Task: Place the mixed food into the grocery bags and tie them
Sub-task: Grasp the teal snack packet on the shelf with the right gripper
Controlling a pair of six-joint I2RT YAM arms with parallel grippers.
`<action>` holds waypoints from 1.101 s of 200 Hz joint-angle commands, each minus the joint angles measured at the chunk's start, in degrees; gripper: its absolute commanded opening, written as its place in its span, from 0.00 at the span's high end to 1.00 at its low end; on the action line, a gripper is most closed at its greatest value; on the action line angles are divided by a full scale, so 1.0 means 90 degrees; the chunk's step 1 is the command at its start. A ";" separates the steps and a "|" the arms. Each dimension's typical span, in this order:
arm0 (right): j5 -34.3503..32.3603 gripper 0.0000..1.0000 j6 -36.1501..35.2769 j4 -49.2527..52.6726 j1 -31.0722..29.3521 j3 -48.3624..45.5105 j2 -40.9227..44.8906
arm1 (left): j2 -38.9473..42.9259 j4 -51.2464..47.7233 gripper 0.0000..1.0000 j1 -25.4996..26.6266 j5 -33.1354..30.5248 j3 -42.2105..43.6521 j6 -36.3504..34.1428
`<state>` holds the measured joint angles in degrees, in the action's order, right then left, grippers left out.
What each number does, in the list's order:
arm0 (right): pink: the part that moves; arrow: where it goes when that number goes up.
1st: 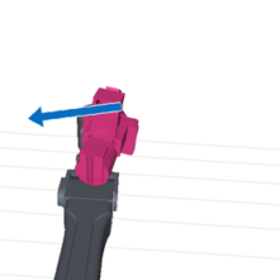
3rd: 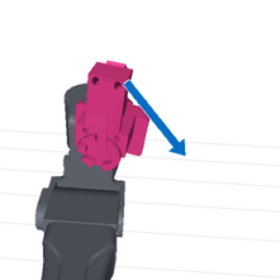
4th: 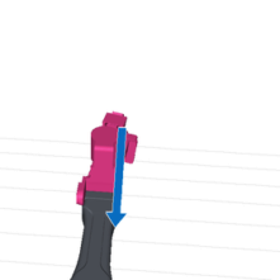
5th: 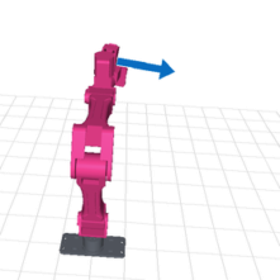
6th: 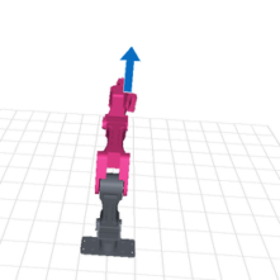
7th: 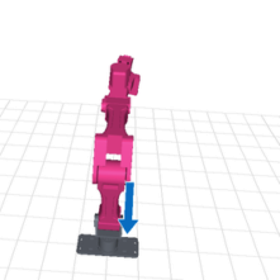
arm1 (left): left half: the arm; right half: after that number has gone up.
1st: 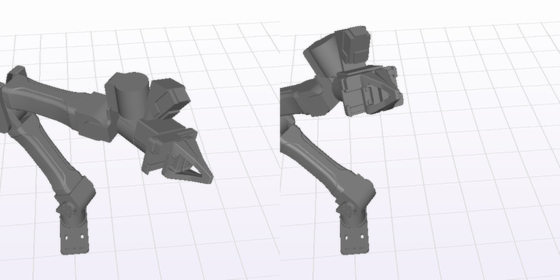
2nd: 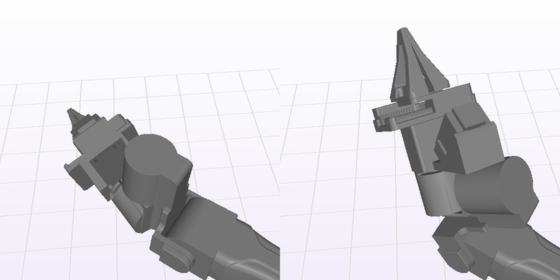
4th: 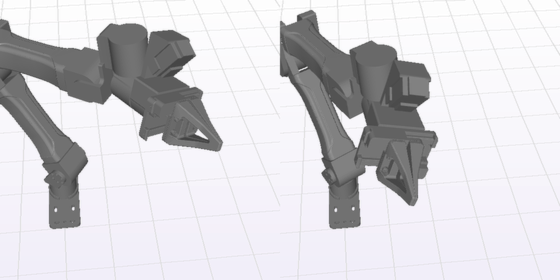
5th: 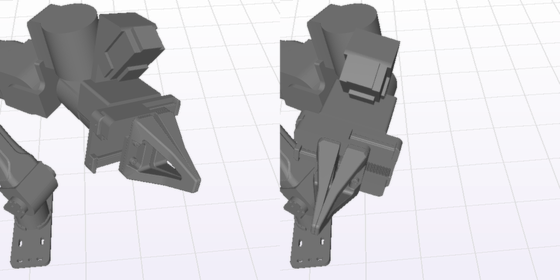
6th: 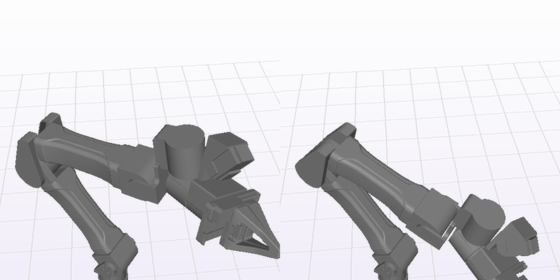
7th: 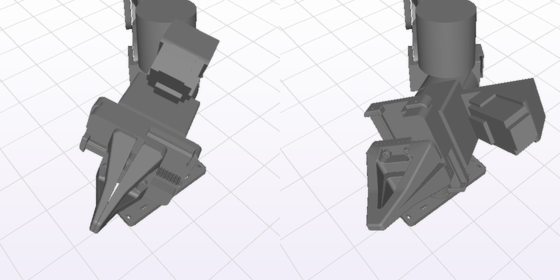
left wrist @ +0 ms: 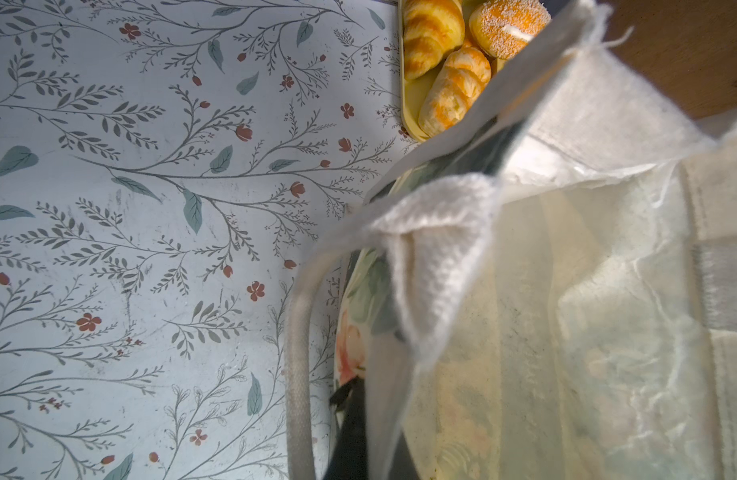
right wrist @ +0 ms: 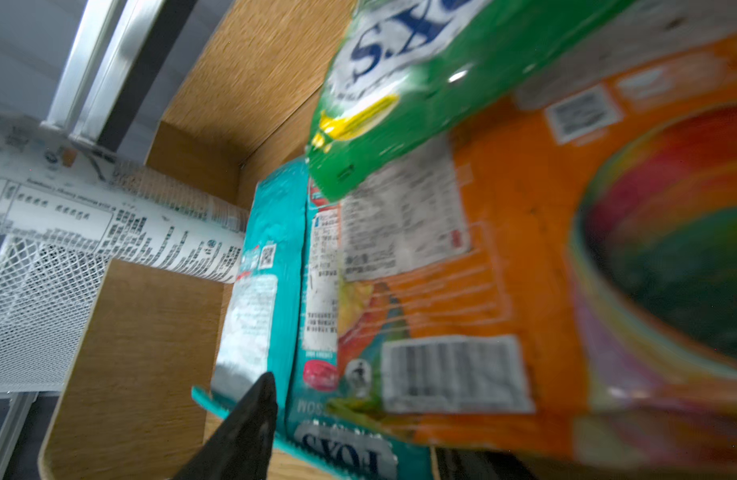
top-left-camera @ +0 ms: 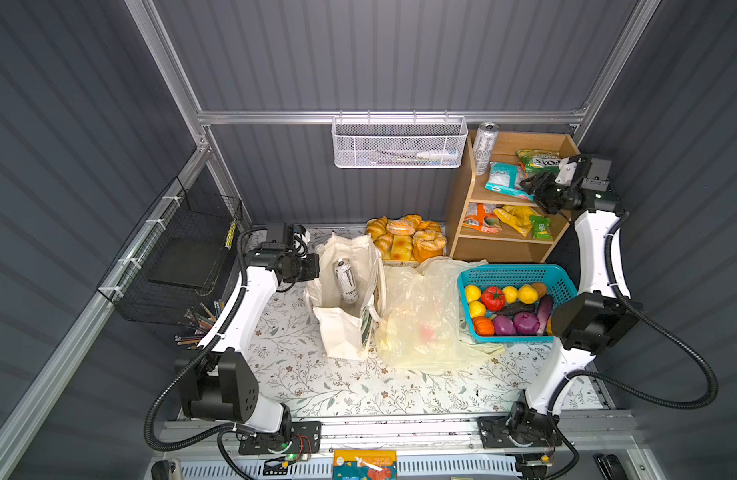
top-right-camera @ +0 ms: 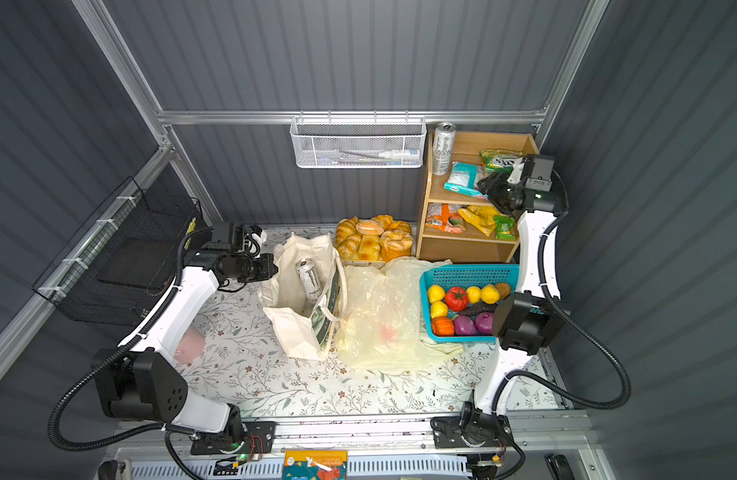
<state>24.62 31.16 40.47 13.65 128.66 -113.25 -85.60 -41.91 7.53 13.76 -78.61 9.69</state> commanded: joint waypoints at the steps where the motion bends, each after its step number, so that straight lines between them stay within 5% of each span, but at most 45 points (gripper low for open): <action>1: 0.0121 0.49 -0.0030 -0.0090 -0.0102 -0.0120 0.0029 | 0.0048 -0.0087 1.00 0.0042 0.0054 -0.0133 0.0047; 52: 0.0160 0.70 -0.0037 -0.0270 -0.0110 -0.0567 0.0211 | 0.0053 -0.0089 1.00 0.0042 0.0052 -0.0133 0.0059; 85: 0.0207 1.00 -0.0114 -0.0292 -0.0102 -0.0686 0.0349 | 0.0036 -0.0060 1.00 0.0042 0.0068 -0.0133 0.0094; 191: 0.0488 1.00 0.0253 -0.1431 -0.0112 -0.2792 0.2239 | -0.0010 -0.0041 1.00 0.0042 0.0064 -0.0172 0.0126; 206: 0.0490 0.50 0.0335 -0.1537 -0.0112 -0.2881 0.2228 | -0.0031 -0.0021 1.00 0.0042 0.0084 -0.0172 0.0143; 220: 0.0624 0.43 0.0384 -0.1444 -0.0114 -0.2627 0.1991 | -0.0061 -0.0002 1.00 0.0037 0.0109 -0.0172 0.0153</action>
<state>28.40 33.32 29.41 12.71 103.94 -92.75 -85.62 -41.89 7.53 13.76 -78.67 10.35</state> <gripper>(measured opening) 0.435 0.054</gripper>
